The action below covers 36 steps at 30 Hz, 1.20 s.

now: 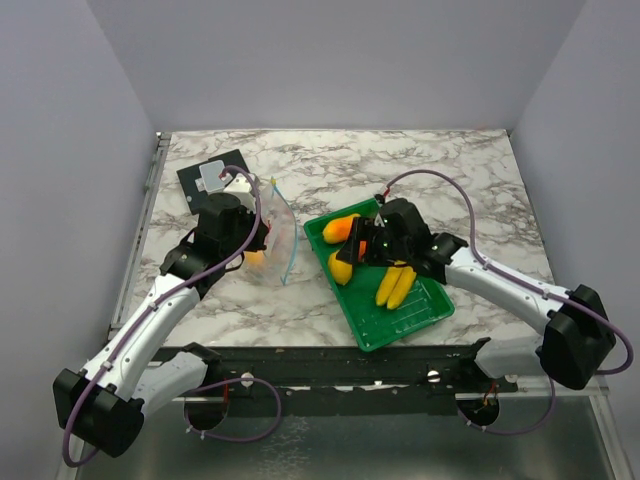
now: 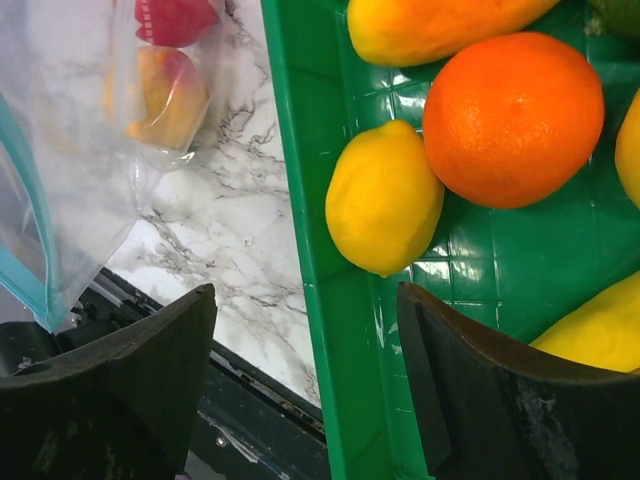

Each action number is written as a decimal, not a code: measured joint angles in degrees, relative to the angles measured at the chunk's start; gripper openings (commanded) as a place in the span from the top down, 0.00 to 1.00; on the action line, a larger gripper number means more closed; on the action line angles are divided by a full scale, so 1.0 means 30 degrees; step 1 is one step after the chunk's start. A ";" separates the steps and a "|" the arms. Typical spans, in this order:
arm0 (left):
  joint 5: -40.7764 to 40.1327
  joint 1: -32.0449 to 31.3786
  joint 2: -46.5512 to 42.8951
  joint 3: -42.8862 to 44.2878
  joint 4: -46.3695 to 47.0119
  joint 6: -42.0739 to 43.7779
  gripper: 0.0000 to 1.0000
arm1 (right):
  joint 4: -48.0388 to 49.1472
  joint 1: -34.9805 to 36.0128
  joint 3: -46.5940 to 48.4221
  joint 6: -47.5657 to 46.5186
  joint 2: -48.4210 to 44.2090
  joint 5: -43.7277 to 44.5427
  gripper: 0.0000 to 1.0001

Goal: Place the food in the zip-top bag and seal the zipper
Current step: Pick up the fake fruit from the bin.

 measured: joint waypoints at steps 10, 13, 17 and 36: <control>-0.0036 -0.0044 0.0000 -0.0036 0.0051 0.0000 1.00 | 0.0532 0.0000 -0.0510 0.1545 0.2120 0.0270 0.20; -0.0044 -0.0066 0.0000 -0.0036 0.0051 0.0022 1.00 | 0.0772 0.0000 -0.0495 0.1807 0.2943 0.0364 0.19; -0.0044 -0.0153 0.0000 -0.0036 0.0051 0.0058 1.00 | 0.1071 0.0000 -0.0495 0.1996 0.3825 0.0386 0.19; -0.0175 -0.0160 -0.0007 -0.0044 0.0058 0.0117 1.00 | 0.1880 -0.0007 0.1115 0.2346 0.6215 0.0765 0.22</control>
